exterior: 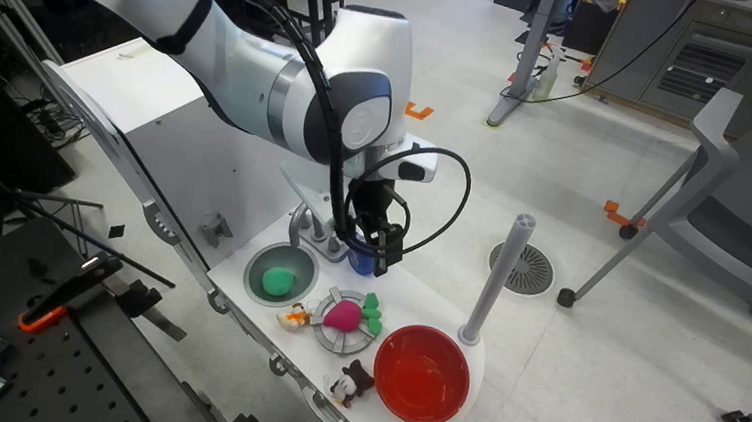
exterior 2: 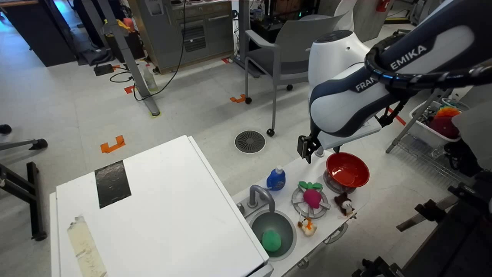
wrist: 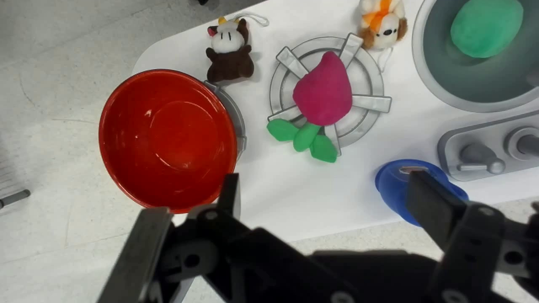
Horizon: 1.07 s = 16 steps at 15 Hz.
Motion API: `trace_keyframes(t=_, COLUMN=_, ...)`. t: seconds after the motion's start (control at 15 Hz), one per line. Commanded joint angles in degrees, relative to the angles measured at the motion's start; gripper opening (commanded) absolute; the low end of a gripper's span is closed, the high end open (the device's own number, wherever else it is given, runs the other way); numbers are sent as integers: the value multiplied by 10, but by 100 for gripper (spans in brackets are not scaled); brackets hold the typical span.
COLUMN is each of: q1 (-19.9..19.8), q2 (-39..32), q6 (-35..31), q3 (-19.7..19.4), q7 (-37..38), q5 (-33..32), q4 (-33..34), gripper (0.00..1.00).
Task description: Move the blue bottle to the right
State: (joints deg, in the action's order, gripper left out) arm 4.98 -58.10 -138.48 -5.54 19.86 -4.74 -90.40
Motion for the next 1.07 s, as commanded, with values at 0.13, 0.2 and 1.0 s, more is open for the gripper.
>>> trace_keyframes(t=0.13, q1=14, q2=-8, q6=16, q3=-13, q7=9, q5=6, q4=11, gripper=100)
trace_keyframes(t=0.2, q1=18, q2=-21, q6=33, q3=-15, q7=19, q5=9, q4=31, gripper=100)
trace_keyframes(t=1.0, q1=50, q2=-234, q6=75, q3=-6, q7=132, q5=52, q4=329, gripper=100)
